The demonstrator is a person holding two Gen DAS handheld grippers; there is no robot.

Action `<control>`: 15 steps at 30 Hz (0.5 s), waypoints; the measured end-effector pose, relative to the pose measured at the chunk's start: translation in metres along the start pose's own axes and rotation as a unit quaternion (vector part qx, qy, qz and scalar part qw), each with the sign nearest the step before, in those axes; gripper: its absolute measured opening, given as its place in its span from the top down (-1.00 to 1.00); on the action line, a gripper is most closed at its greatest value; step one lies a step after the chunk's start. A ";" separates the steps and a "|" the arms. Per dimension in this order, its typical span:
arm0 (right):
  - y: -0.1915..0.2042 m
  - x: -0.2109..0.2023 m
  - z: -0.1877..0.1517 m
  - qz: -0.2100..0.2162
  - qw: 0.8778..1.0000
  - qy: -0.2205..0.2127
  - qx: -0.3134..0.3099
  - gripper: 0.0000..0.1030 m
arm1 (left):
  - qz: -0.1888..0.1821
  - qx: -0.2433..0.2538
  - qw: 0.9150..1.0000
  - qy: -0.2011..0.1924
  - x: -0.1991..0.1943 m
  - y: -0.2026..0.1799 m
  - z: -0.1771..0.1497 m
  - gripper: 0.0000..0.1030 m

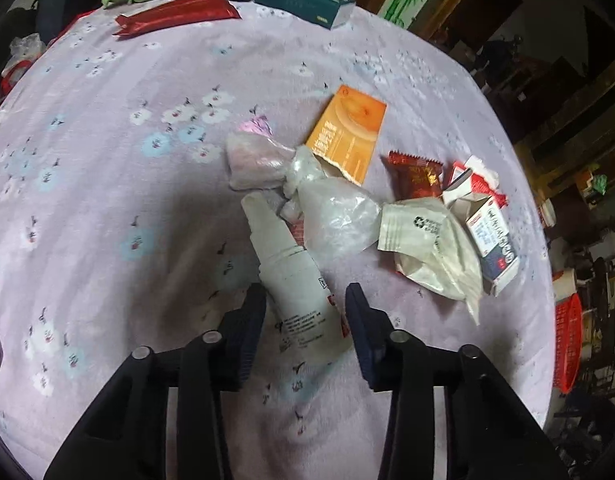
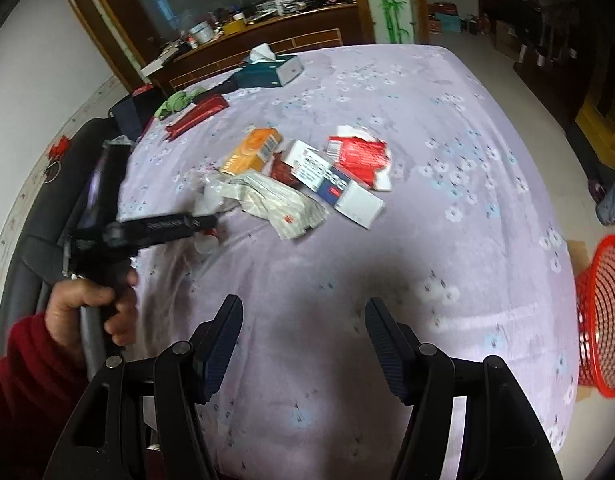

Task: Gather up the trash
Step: 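Move both tools back over the table toward the remaining trash, then grasp the white spray bottle with the left tool while the right tool grasps the plastic bag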

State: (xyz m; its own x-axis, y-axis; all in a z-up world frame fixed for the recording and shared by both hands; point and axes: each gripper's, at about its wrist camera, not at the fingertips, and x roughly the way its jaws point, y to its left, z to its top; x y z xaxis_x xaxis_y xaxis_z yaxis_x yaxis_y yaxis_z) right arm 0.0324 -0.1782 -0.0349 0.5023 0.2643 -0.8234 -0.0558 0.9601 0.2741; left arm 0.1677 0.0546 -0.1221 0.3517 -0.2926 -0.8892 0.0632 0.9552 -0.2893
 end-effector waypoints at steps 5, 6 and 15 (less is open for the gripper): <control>0.017 0.017 0.022 0.019 0.999 -0.003 -0.038 -0.32 | 0.010 0.016 1.000 -0.015 0.005 0.000 0.001 0.30; 0.021 0.023 0.027 0.024 0.998 -0.001 -0.050 -0.32 | 0.012 0.022 1.000 -0.018 0.005 -0.001 0.000 0.31; 0.048 0.096 0.067 0.008 0.988 0.026 -0.153 -0.32 | 0.025 0.062 0.998 -0.022 -0.004 0.010 -0.008 0.35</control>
State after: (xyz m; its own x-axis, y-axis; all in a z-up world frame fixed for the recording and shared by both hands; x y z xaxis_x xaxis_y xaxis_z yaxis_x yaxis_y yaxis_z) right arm 0.1360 -0.1128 -0.0674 0.4556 0.2755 -0.8465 -0.3257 0.9366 0.1294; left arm 0.1591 0.0647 -0.1240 0.3977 -0.2443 -0.8844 0.1582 0.9677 -0.1961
